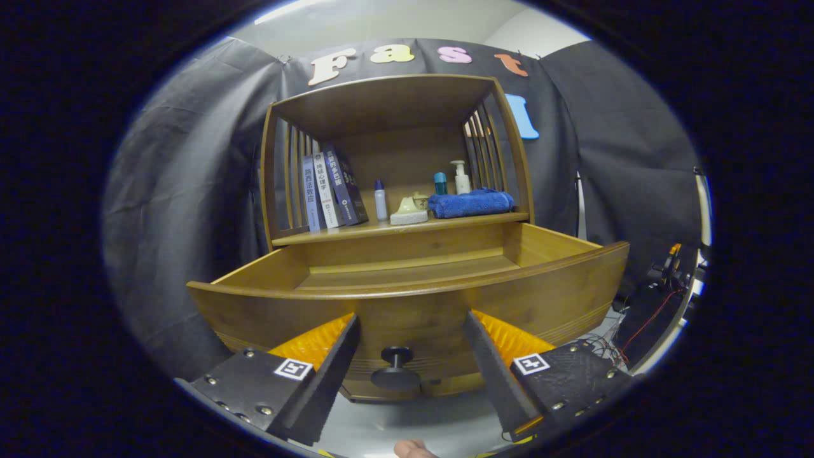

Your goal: Pull open the drawer, take out the items inside it, and place them on the countertop above the cabinet.

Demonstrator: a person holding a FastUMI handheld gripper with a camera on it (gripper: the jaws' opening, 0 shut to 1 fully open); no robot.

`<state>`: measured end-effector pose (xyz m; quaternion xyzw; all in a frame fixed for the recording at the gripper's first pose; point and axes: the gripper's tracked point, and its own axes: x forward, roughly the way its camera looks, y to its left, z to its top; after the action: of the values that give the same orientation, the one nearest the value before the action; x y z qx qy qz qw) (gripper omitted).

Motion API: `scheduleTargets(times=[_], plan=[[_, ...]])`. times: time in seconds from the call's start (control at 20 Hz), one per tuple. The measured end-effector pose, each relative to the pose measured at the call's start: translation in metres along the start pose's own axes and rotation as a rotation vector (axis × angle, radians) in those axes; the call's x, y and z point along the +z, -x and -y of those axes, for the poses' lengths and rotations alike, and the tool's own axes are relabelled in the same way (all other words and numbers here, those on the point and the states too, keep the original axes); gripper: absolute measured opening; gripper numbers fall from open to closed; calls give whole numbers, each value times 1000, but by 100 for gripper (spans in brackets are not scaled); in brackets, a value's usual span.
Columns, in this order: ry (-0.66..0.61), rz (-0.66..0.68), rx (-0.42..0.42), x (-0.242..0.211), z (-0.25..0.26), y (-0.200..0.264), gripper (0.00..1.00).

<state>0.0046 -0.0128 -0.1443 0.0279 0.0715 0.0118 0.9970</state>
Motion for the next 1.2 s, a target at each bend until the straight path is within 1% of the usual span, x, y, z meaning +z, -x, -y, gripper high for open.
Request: scheduleTargets(times=[0.1,0.25,0.5,0.9,1.2], plan=[[-4,4,-1,1,-1,-3,99],[25,-6,-2,1,-2,-6,99],[80,-25,-6,1,-12,-23,99],[33,-91,10,-4,-31,-56,99],[38,-88,4,-3,-43,-85,100]])
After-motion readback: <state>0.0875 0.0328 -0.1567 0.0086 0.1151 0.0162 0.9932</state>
